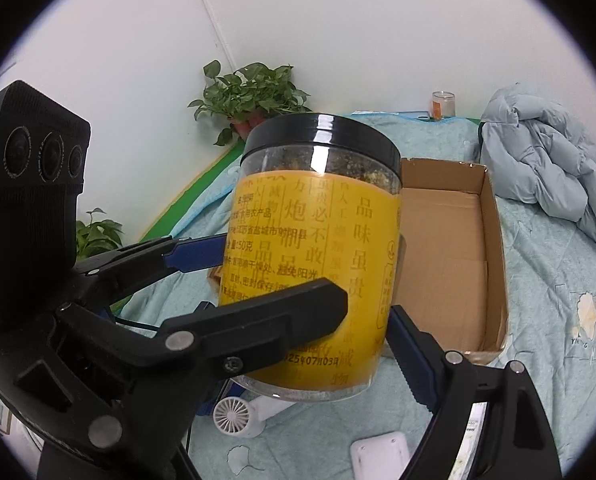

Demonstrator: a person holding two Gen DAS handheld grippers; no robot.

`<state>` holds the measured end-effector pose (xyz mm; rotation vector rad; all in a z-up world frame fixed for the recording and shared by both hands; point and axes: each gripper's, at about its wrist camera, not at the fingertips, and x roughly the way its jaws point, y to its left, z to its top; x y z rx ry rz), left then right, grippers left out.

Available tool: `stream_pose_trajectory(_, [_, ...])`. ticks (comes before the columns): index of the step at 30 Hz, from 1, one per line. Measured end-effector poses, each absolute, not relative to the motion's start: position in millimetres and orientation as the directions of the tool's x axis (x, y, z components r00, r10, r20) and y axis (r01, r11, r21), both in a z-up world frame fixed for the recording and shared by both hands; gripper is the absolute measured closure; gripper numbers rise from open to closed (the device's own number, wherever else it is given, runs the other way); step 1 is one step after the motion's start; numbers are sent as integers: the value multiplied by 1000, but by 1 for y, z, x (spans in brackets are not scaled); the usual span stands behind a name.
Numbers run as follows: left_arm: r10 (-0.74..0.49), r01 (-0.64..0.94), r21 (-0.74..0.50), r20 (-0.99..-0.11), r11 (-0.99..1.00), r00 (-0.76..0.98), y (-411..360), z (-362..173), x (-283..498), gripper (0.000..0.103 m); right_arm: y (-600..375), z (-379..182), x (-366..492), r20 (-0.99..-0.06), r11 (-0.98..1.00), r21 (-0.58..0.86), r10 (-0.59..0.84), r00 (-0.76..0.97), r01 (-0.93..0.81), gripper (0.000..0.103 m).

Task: Organize rigid objects
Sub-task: 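Lower the jar upright into the box beside the silver cylinder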

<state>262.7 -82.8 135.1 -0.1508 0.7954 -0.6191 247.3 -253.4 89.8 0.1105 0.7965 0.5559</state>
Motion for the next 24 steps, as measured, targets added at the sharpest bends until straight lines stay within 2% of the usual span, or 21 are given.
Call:
stream_pose_trajectory(5, [-565, 450, -363, -664, 816, 490, -94, 118, 298, 21, -259, 74, 273, -686, 859, 313, 500, 529, -406, 18])
stream_pose_trajectory(11, [-588, 431, -419, -692, 799, 418, -108, 71, 328, 21, -268, 44, 300, -741, 877, 309, 465, 485, -368, 18])
stream_pose_trajectory(24, [-572, 386, -452, -764, 804, 297, -143, -11, 376, 22, -297, -19, 340, -794, 882, 379, 466, 390, -281, 18])
